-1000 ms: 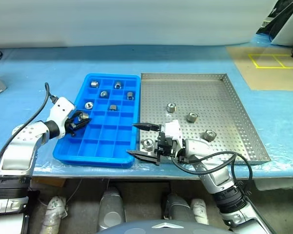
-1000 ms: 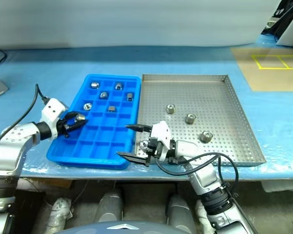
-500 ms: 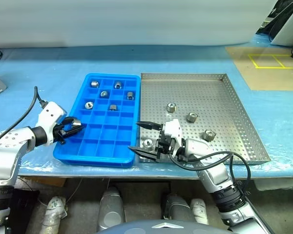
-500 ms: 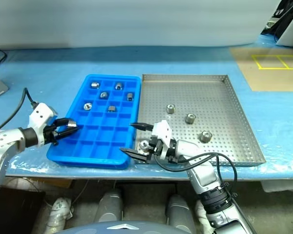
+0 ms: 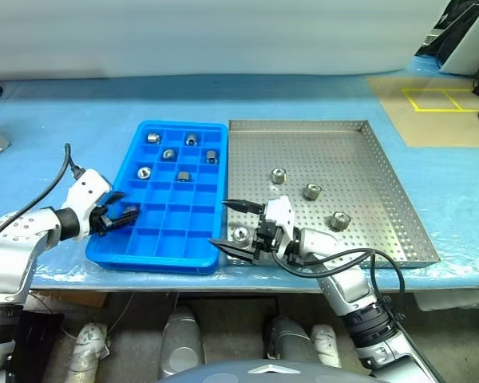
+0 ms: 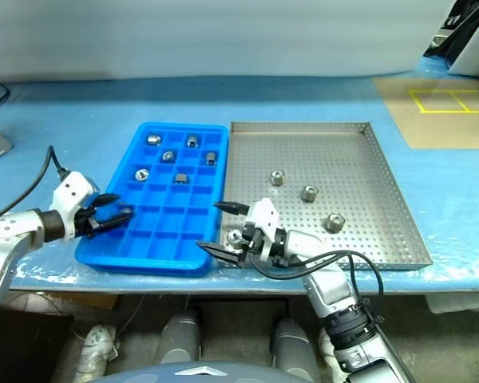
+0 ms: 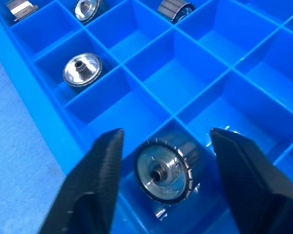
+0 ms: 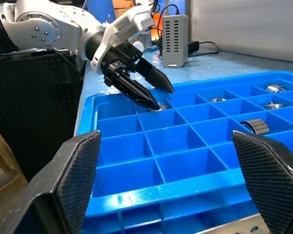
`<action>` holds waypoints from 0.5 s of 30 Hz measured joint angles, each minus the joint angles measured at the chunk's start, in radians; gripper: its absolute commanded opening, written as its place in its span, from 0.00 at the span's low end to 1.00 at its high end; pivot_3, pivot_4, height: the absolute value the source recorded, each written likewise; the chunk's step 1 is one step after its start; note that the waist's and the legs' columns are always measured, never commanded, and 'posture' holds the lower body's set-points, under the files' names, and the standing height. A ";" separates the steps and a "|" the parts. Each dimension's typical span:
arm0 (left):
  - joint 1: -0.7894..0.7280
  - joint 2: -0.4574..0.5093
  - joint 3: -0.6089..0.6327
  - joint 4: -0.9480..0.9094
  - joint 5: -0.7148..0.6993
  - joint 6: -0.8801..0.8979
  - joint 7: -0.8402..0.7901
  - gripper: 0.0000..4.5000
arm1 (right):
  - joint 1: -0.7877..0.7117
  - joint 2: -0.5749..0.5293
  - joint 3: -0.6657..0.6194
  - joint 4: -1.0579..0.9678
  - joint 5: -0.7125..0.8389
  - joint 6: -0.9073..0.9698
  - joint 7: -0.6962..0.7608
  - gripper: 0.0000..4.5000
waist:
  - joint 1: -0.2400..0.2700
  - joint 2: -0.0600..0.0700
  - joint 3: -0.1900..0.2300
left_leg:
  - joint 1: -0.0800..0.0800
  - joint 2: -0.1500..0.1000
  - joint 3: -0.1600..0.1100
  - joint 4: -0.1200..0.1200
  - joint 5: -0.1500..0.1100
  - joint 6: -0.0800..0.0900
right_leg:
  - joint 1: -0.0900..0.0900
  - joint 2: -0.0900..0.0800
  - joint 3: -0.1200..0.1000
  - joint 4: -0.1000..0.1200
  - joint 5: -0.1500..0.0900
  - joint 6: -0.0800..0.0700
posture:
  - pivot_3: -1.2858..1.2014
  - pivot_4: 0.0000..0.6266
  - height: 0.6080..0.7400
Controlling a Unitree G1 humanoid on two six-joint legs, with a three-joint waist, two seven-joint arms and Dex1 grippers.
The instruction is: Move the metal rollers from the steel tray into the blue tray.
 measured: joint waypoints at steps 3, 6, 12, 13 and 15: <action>-0.015 0.000 0.000 0.000 -0.028 0.031 -0.023 0.85 | 0.000 0.001 -0.001 0.003 -0.002 0.000 -0.003 1.00 | 0.000 0.000 0.000 | 0.000 0.000 0.000 0.001 0.000 0.000 | 0.000 0.000 0.000 0.002 0.000 0.000 | 0.59 0.24 1.00; -0.063 -0.002 -0.002 -0.004 -0.060 0.051 -0.036 0.85 | -0.001 0.002 -0.004 0.006 -0.002 -0.001 -0.007 1.00 | 0.002 0.000 0.000 | 0.000 0.000 0.000 0.002 0.000 0.000 | -0.001 0.000 0.000 0.005 -0.001 -0.001 | 0.59 0.24 1.00; -0.335 -0.044 -0.070 0.054 -0.067 0.040 -0.052 0.85 | -0.013 0.003 -0.029 0.019 0.009 0.012 -0.024 1.00 | 0.005 -0.001 0.000 | 0.002 0.000 -0.001 0.004 0.002 0.000 | 0.000 -0.001 0.001 0.013 -0.001 -0.002 | 0.57 0.24 1.00; -0.376 -0.056 -0.087 0.073 -0.065 0.028 -0.062 0.85 | -0.017 0.004 -0.036 0.026 0.009 0.012 -0.029 1.00 | 0.003 -0.001 0.000 | 0.003 -0.001 -0.001 0.004 0.003 -0.002 | 0.000 -0.001 0.001 0.013 -0.001 -0.002 | 0.56 0.24 1.00; -0.444 -0.077 -0.145 0.115 -0.053 -0.013 -0.100 0.85 | -0.025 0.003 -0.057 0.039 0.005 0.009 -0.049 1.00 | -0.001 -0.001 0.000 | 0.003 -0.001 -0.001 0.004 0.005 -0.004 | 0.000 -0.001 0.002 0.013 -0.001 -0.002 | 0.55 0.24 1.00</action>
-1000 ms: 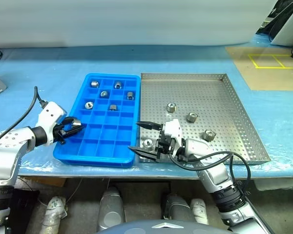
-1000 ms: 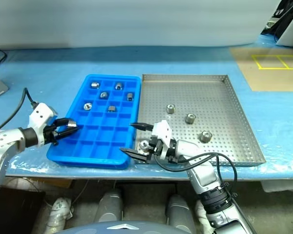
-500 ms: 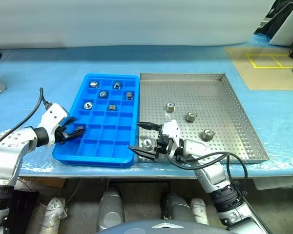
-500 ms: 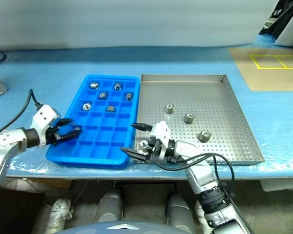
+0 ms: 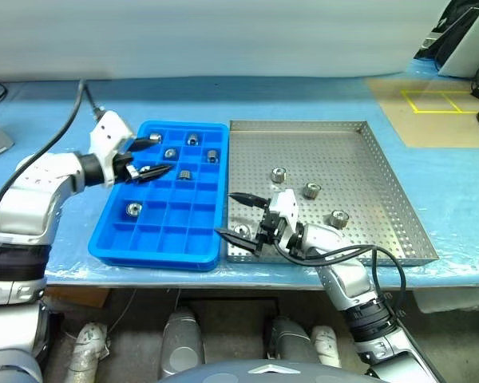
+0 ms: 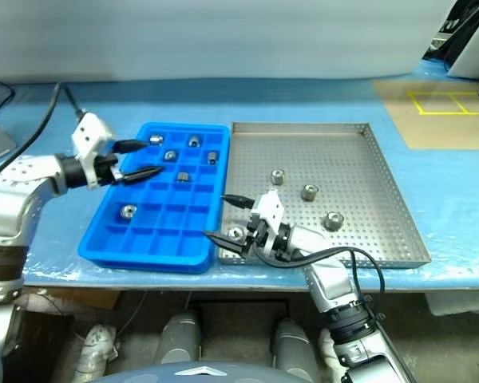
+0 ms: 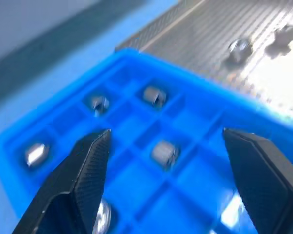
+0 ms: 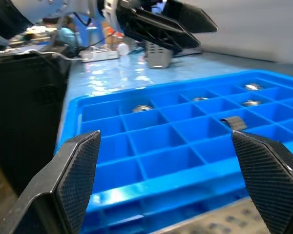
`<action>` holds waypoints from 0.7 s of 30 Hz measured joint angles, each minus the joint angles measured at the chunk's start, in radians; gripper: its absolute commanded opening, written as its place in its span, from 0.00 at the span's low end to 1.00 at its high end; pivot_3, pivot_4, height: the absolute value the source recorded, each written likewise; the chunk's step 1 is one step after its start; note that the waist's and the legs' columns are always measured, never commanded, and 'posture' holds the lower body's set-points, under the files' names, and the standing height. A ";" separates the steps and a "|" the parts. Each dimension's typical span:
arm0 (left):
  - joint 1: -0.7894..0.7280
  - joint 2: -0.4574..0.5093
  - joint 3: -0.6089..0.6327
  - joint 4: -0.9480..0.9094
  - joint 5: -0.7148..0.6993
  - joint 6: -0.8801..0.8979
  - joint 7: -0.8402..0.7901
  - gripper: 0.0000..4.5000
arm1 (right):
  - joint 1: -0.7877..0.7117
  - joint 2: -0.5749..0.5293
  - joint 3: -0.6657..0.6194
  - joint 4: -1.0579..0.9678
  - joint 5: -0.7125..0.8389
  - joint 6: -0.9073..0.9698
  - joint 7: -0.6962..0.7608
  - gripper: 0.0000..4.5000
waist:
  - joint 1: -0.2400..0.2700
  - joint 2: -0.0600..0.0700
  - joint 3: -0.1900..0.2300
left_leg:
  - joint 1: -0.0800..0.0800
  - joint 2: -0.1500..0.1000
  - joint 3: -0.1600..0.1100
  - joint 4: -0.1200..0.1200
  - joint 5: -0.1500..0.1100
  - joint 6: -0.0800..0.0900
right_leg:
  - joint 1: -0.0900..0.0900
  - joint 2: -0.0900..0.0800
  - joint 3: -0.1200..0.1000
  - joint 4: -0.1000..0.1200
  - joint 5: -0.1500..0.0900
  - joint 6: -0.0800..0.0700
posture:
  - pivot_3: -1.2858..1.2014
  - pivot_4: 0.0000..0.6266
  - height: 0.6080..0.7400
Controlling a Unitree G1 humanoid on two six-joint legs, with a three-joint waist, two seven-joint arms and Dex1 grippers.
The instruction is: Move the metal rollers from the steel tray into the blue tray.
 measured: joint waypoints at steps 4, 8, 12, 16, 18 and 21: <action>-0.082 -0.070 -0.143 0.106 0.056 -0.082 -0.087 0.85 | -0.005 -0.004 -0.029 0.009 -0.011 -0.009 -0.032 1.00 | -0.007 0.000 0.000 | -0.001 0.000 0.000 0.000 0.000 0.000 | -0.001 0.001 0.000 0.000 0.000 0.000 | 0.52 0.24 1.00; -0.143 -0.150 -0.250 0.166 0.085 -0.128 -0.170 0.85 | 0.020 -0.012 -0.038 0.005 -0.035 -0.011 -0.072 1.00 | -0.018 0.000 0.000 | -0.004 0.000 0.000 -0.001 -0.001 0.001 | -0.001 0.001 0.000 -0.001 0.001 0.001 | 0.49 0.24 1.00; -0.234 -0.216 -0.383 0.247 0.163 -0.220 -0.271 0.85 | 0.006 -0.118 -0.105 -0.047 0.037 0.103 -0.085 1.00 | -0.029 0.002 0.003 | -0.004 -0.003 0.000 0.001 -0.001 0.003 | -0.001 0.000 0.003 -0.002 0.002 0.002 | 0.47 0.24 1.00; -0.303 -0.230 -0.459 0.324 0.227 -0.313 -0.378 0.85 | -0.107 -0.326 -0.383 -0.183 0.191 0.286 -0.107 1.00 | -0.035 0.000 0.003 | 0.001 -0.003 0.001 0.001 0.000 0.003 | 0.001 0.001 0.007 -0.002 0.003 0.005 | 0.45 0.24 1.00; -0.342 -0.245 -0.475 0.347 0.232 -0.340 -0.432 0.85 | -0.092 -0.328 -0.411 -0.255 0.238 0.326 -0.120 1.00 | -0.042 -0.002 0.001 | 0.005 0.003 0.001 -0.001 0.000 0.002 | 0.004 0.003 0.006 -0.001 0.000 -0.001 | 0.44 0.24 1.00; -0.394 -0.265 -0.506 0.392 0.266 -0.415 -0.498 0.85 | -0.016 -0.322 -0.408 -0.282 0.271 0.386 -0.135 1.00 | -0.053 0.001 0.001 | 0.004 0.000 0.001 -0.003 0.000 0.002 | 0.004 0.002 0.006 -0.001 -0.001 -0.001 | 0.43 0.24 1.00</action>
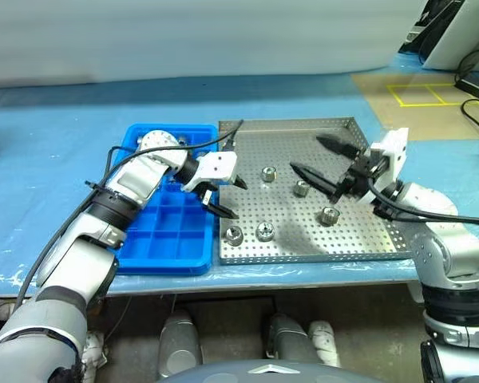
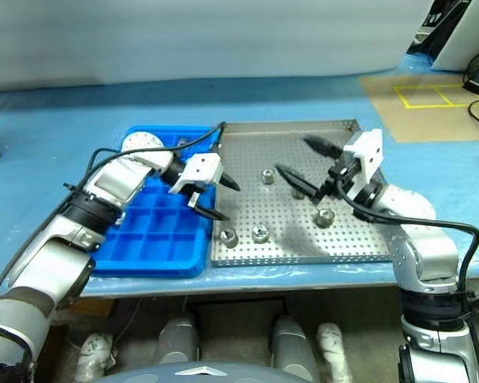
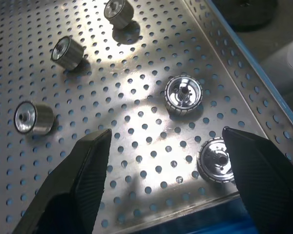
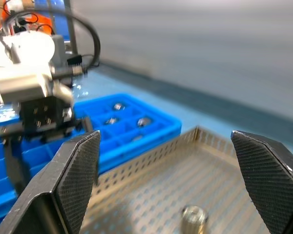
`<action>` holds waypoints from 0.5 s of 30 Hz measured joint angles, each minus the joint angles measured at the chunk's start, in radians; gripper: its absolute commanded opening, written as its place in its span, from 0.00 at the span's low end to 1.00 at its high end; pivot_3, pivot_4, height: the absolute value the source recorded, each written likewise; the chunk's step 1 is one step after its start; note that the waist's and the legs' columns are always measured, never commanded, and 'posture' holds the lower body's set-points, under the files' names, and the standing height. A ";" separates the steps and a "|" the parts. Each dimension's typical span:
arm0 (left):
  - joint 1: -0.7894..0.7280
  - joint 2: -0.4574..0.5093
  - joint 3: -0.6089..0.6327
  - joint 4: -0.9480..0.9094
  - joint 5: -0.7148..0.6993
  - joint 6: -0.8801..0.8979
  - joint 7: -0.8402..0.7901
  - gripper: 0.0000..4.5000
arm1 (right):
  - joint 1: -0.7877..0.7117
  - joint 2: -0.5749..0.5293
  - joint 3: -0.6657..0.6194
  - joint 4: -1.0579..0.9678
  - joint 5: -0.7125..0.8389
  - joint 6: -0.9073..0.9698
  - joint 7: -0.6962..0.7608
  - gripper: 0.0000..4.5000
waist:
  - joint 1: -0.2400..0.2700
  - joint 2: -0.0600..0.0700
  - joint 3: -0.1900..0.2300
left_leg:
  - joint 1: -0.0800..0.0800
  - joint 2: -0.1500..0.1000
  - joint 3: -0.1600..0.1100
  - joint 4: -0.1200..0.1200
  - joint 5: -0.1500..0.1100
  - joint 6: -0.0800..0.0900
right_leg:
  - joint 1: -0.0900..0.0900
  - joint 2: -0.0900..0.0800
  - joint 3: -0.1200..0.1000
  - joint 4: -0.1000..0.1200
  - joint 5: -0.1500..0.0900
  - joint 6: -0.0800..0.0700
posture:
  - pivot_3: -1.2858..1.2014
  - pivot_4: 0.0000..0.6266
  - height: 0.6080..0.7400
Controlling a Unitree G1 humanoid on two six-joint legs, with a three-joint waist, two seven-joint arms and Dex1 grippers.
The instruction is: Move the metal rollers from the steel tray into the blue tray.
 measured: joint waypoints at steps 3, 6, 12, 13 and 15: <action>-0.006 -0.013 -0.022 0.056 0.031 -0.045 -0.049 0.85 | 0.048 -0.006 -0.016 -0.032 0.013 0.032 -0.017 1.00 | -0.006 0.000 0.000 | -0.002 -0.001 0.001 0.002 -0.001 0.002 | -0.001 -0.001 0.000 -0.001 0.000 0.000 | 0.43 0.24 1.00; -0.005 -0.036 -0.047 0.060 0.038 -0.068 -0.095 0.85 | 0.067 -0.008 -0.020 -0.081 0.032 0.048 -0.033 1.00 | -0.007 0.000 0.000 | -0.002 -0.001 0.001 0.002 -0.001 0.002 | -0.001 -0.001 0.000 -0.001 0.000 0.000 | 0.42 0.24 1.00; -0.005 -0.033 -0.103 0.070 0.063 -0.120 -0.114 0.85 | 0.139 0.003 -0.014 -0.113 0.032 0.050 -0.054 1.00 | -0.006 0.000 0.000 | -0.002 0.000 0.001 0.003 -0.001 0.002 | -0.001 -0.001 0.000 -0.001 0.000 0.000 | 0.42 0.24 1.00; -0.005 -0.032 -0.115 0.072 0.067 -0.127 -0.114 0.85 | 0.146 0.007 -0.012 -0.113 0.029 0.050 -0.058 1.00 | -0.007 0.000 0.000 | -0.002 0.000 0.002 0.003 -0.001 0.002 | -0.001 -0.001 0.000 -0.001 0.000 0.000 | 0.42 0.24 1.00; -0.005 -0.036 -0.131 0.073 0.069 -0.135 -0.114 0.85 | 0.147 0.015 -0.007 -0.113 0.025 0.045 -0.061 1.00 | -0.007 0.000 0.000 | -0.002 0.000 0.002 0.004 -0.001 0.002 | -0.001 -0.001 0.000 -0.001 0.000 0.000 | 0.42 0.24 1.00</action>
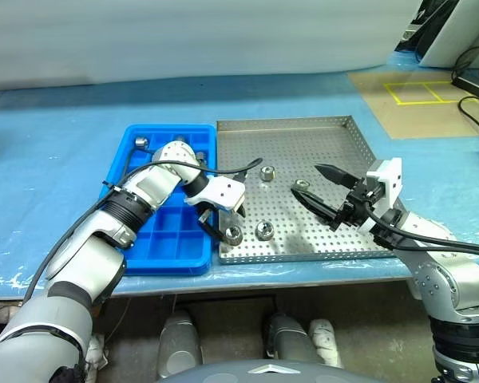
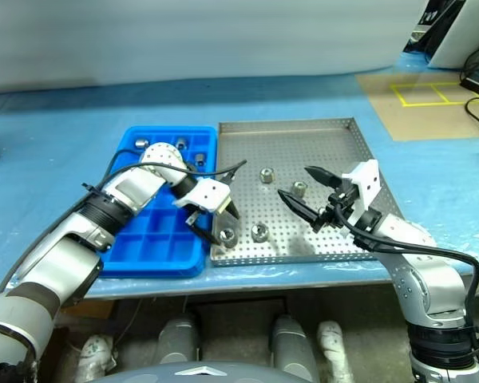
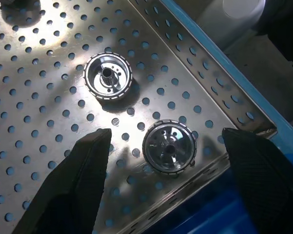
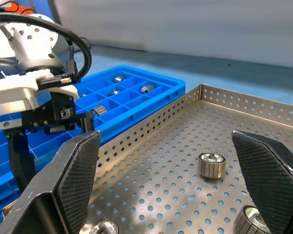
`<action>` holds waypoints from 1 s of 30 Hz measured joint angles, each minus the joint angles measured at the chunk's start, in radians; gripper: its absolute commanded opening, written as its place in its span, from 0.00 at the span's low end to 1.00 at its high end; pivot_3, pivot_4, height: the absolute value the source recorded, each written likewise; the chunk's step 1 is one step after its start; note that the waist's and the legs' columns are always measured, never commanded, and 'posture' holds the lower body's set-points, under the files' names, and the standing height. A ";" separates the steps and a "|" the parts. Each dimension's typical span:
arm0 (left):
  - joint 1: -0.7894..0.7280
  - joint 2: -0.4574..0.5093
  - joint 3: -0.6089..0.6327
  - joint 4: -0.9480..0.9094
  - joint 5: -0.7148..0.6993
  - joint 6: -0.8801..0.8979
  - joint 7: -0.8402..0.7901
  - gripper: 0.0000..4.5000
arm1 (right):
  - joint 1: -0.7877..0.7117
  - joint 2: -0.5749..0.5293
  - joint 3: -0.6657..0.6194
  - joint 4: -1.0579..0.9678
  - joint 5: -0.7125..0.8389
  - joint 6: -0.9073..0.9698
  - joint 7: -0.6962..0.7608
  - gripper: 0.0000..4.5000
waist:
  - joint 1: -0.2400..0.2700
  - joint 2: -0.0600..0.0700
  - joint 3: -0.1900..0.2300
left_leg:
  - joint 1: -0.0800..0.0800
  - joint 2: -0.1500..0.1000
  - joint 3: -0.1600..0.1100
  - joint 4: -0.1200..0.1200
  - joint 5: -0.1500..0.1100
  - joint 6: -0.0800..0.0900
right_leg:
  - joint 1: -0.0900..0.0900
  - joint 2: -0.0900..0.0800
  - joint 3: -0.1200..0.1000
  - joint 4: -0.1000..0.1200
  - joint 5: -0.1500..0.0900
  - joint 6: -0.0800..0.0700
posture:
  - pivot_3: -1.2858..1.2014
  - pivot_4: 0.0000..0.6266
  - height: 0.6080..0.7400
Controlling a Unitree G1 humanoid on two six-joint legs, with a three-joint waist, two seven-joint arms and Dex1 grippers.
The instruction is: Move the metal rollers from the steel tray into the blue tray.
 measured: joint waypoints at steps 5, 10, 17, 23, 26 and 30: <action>-0.003 -0.060 -0.005 0.054 0.054 -0.024 0.028 0.85 | 0.008 0.009 0.009 0.002 -0.023 -0.024 0.002 1.00 | -0.002 0.000 0.000 | 0.000 0.000 0.000 0.000 0.000 0.000 | 0.000 0.000 0.000 0.000 0.000 0.000 | 0.41 0.24 1.00; -0.006 -0.082 -0.008 0.082 0.116 -0.048 0.062 0.85 | 0.026 0.014 0.011 0.009 -0.041 -0.050 0.003 1.00 | -0.016 0.000 0.000 | 0.000 0.000 0.000 0.000 0.000 0.000 | 0.000 0.000 0.000 0.000 0.000 0.000 | 0.41 0.24 1.00; -0.006 -0.077 -0.009 0.085 0.168 -0.100 0.066 0.85 | 0.048 0.030 0.013 0.015 -0.062 -0.075 0.001 1.00 | -0.030 0.000 0.000 | 0.001 0.001 0.000 0.000 -0.001 0.002 | 0.000 0.000 0.000 -0.001 0.000 0.000 | 0.41 0.24 1.00; -0.006 -0.071 -0.009 0.082 0.191 -0.127 0.068 0.77 | 0.050 0.038 0.022 0.023 -0.080 -0.090 0.001 1.00 | -0.040 0.000 0.000 | 0.002 0.001 0.001 -0.001 -0.002 0.003 | 0.000 0.000 0.000 0.000 0.000 0.000 | 0.41 0.24 1.00; -0.006 -0.062 -0.014 0.086 0.207 -0.136 0.064 0.58 | 0.050 0.038 0.022 0.038 -0.084 -0.098 0.003 1.00 | -0.045 0.000 0.000 | 0.002 0.001 0.001 -0.001 -0.002 0.003 | 0.000 0.000 0.000 0.000 0.000 0.000 | 0.41 0.24 1.00; -0.007 -0.059 -0.021 0.086 0.227 -0.158 0.073 0.51 | 0.050 0.043 0.026 0.068 -0.097 -0.120 0.007 1.00 | -0.046 0.000 0.000 | 0.002 0.001 0.001 -0.001 -0.002 0.003 | 0.000 0.000 0.000 -0.001 0.000 0.000 | 0.41 0.24 1.00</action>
